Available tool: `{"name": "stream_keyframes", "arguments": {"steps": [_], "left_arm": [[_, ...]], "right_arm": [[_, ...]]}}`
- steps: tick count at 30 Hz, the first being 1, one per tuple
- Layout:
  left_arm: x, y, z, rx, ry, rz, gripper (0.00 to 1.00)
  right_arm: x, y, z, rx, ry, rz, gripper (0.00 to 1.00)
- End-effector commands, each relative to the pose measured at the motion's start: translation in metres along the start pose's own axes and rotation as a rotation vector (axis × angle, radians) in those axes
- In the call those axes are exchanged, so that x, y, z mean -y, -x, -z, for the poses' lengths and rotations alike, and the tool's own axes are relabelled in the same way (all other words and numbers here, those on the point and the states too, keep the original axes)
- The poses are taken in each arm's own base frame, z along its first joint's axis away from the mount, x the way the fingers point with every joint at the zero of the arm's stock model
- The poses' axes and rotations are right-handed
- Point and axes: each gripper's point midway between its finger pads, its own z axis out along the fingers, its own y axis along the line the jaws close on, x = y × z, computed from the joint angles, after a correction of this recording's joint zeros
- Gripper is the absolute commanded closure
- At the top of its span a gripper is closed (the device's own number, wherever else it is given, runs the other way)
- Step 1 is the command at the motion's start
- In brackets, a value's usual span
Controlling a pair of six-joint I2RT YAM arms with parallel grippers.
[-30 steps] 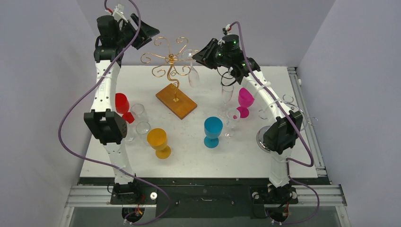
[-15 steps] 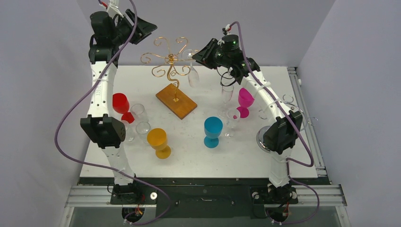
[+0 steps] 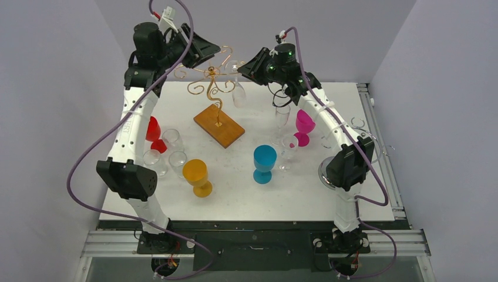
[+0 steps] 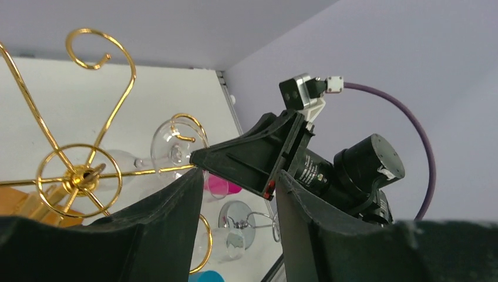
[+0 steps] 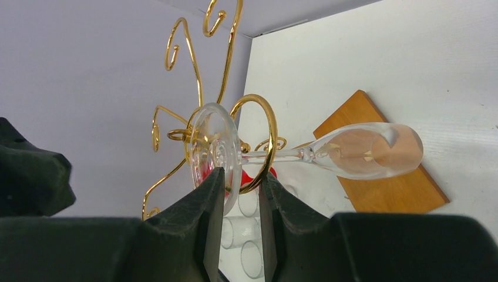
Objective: Take the wine glass off the wine glass rack
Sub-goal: Pick up the wine glass from the wine rack.
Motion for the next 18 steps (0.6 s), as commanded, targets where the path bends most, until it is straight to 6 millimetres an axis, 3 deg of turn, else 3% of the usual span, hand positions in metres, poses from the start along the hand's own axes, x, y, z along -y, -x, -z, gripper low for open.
{"name": "stream_keyframes", "arguments": {"steps": [1, 9, 18], "left_arm": [[-0.002, -0.022, 0.001, -0.018, 0.069, 0.029, 0.55], [-0.019, -0.052, -0.014, -0.070, 0.131, 0.055, 0.57], [-0.040, -0.063, -0.028, -0.084, 0.189, 0.068, 0.58]], "right_arm": [[0.016, -0.002, -0.003, 0.007, -0.045, 0.030, 1.00], [0.018, -0.003, -0.005, 0.007, -0.039, 0.023, 1.00], [0.019, -0.002, -0.004, 0.008, -0.035, 0.019, 1.00]]}}
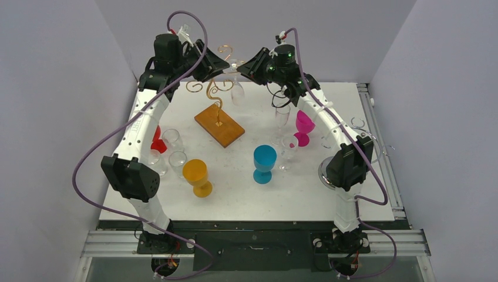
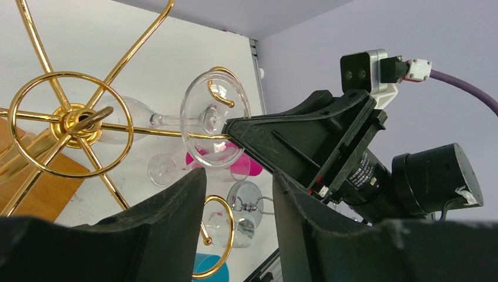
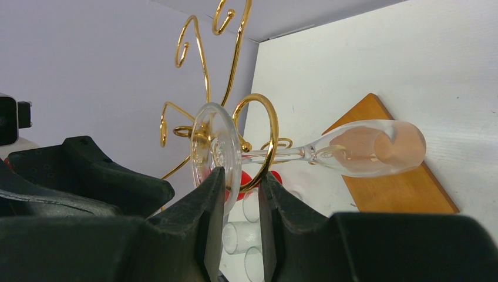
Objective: Take the wine glass off the wine glass rack
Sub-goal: Pick up the wine glass from the wine rack.
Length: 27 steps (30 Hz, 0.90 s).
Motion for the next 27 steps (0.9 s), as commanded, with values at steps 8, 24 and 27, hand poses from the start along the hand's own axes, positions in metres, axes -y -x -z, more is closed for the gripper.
{"name": "stream_keyframes", "arguments": {"steps": [8, 24, 27], "left_arm": [[-0.014, 0.003, -0.015, 0.030, 0.049, -0.028, 0.59], [-0.017, 0.004, -0.033, 0.042, 0.027, -0.011, 0.65], [-0.014, 0.006, -0.034, 0.045, 0.018, -0.010, 0.65]], "right_arm": [[0.020, -0.001, 0.001, -0.007, -0.055, 0.030, 1.00], [0.023, -0.001, 0.001, -0.008, -0.055, 0.027, 1.00], [0.024, -0.001, 0.002, -0.008, -0.056, 0.026, 1.00]]}}
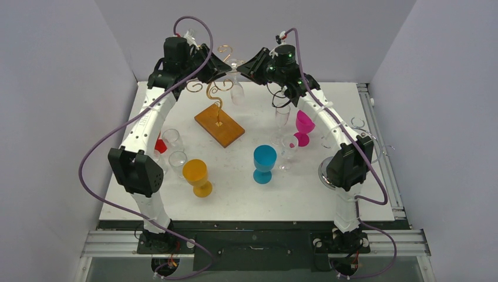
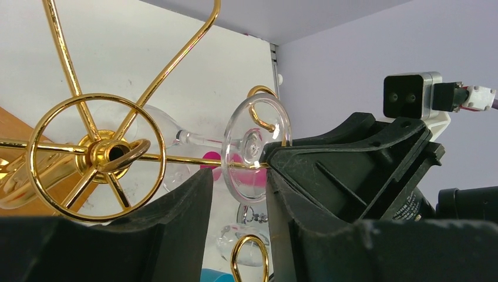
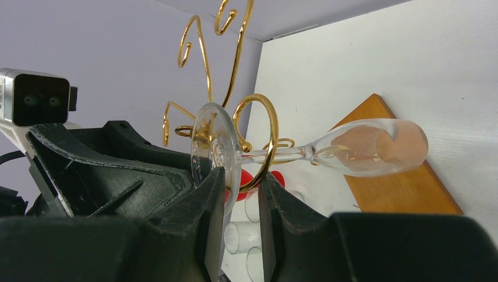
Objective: Take the wine glass off the wine glass rack
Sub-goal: Pick up the wine glass from the wine rack.
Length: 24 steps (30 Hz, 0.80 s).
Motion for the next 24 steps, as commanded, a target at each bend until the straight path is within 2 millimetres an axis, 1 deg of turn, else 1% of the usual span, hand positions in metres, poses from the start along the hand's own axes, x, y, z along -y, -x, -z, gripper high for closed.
{"name": "stream_keyframes", "arguments": {"steps": [1, 7, 11, 16, 21, 24], "left_arm": [[0.015, 0.010, -0.005, 0.035, -0.058, -0.023, 0.65], [0.016, 0.011, -0.008, 0.036, -0.073, -0.009, 0.67], [0.016, 0.011, -0.012, 0.036, -0.088, 0.008, 0.69], [0.022, 0.013, -0.010, 0.045, -0.113, 0.015, 0.70], [0.019, 0.013, -0.014, 0.043, -0.113, 0.032, 0.71], [0.017, 0.011, -0.016, 0.036, -0.115, 0.044, 0.73]], "right_arm": [[0.024, 0.000, 0.003, -0.007, -0.070, 0.031, 1.00], [0.026, -0.002, 0.002, -0.010, -0.071, 0.029, 1.00], [0.027, -0.002, 0.002, -0.010, -0.073, 0.027, 1.00], [0.028, -0.002, 0.002, -0.011, -0.074, 0.028, 1.00], [0.028, -0.002, 0.002, -0.012, -0.074, 0.027, 1.00], [0.029, -0.002, 0.001, -0.012, -0.073, 0.026, 1.00]]}}
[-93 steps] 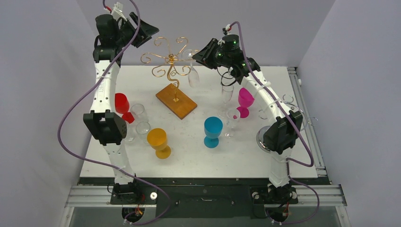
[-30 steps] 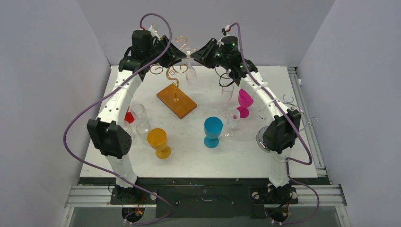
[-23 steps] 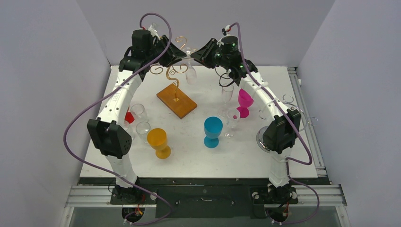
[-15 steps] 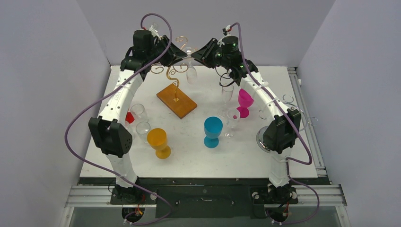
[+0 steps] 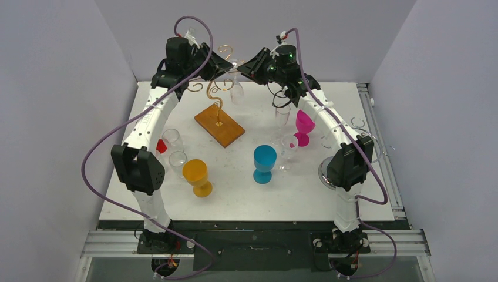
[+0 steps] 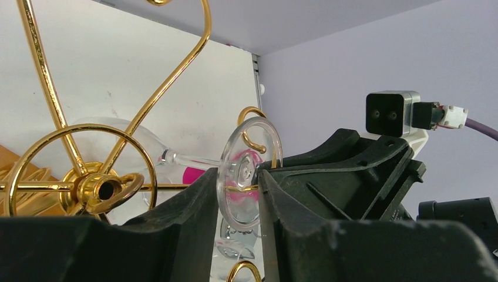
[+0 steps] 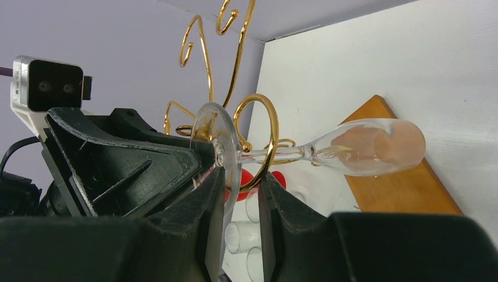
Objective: Take the wine glass off the wine glass rack
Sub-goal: Pick up the wine glass from the wine rack.
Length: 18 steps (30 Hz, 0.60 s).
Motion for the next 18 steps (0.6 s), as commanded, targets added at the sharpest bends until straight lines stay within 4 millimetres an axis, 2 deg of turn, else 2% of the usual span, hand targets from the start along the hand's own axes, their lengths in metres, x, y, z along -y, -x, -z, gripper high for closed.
{"name": "stream_keyframes", "arguments": {"steps": [1, 12, 18], "left_arm": [[0.0115, 0.0030, -0.0032, 0.011, -0.058, -0.003, 0.75], [0.0149, 0.0036, -0.0037, 0.009, -0.072, 0.021, 1.00], [0.0188, 0.0075, -0.0013, 0.022, -0.083, 0.033, 1.00]], "right_arm": [[0.0278, -0.0036, 0.0018, -0.010, -0.086, 0.026, 1.00], [0.0235, -0.0018, 0.0044, -0.005, -0.077, 0.027, 1.00], [0.0186, 0.0021, 0.0072, 0.004, -0.067, 0.028, 1.00]]}}
